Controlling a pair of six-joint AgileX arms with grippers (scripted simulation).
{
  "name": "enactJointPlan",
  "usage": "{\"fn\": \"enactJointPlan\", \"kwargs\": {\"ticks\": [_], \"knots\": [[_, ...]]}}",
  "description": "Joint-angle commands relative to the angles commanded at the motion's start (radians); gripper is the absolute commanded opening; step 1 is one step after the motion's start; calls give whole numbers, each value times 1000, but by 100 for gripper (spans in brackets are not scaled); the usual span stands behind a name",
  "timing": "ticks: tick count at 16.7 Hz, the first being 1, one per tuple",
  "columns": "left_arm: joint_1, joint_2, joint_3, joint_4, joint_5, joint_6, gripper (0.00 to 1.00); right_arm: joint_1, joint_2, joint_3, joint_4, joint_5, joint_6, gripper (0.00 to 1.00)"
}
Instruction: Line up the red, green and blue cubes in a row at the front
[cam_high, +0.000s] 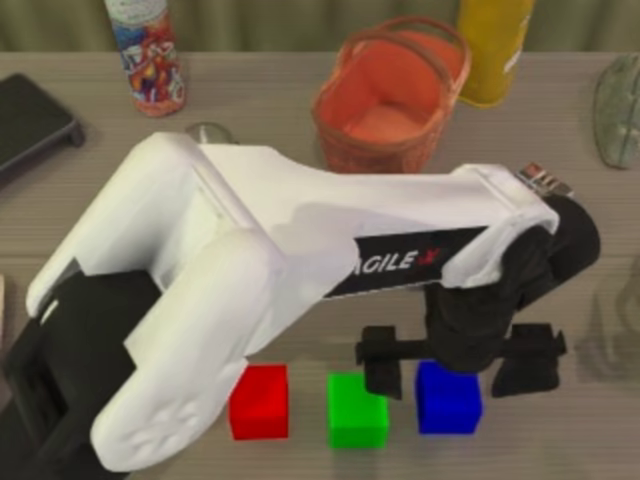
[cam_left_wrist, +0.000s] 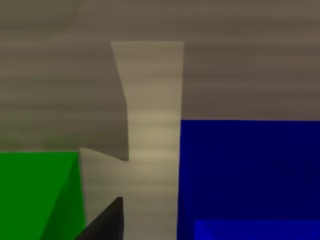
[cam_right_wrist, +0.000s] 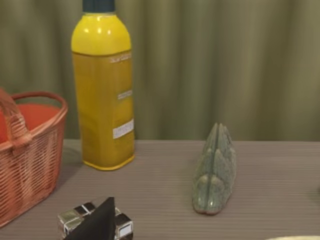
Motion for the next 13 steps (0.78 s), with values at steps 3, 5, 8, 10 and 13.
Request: {"fn": "enactJointPlan", "kwargs": {"ticks": [3,5,8,10,13], "knots": [[3,0,0,0,0,0,100,0,0,0,0,0,0,100],[2,-3,16,-17,-1,0,100,0,0,0,0,0,0,100],[10,-24,87,-118,-3,-3,100,0,0,0,0,0,0,100],[16,-43,140,-195,-2,-3,100,0,0,0,0,0,0,100],[22,-61,176,-237,-1,-2,100,0,0,0,0,0,0,100]]}}
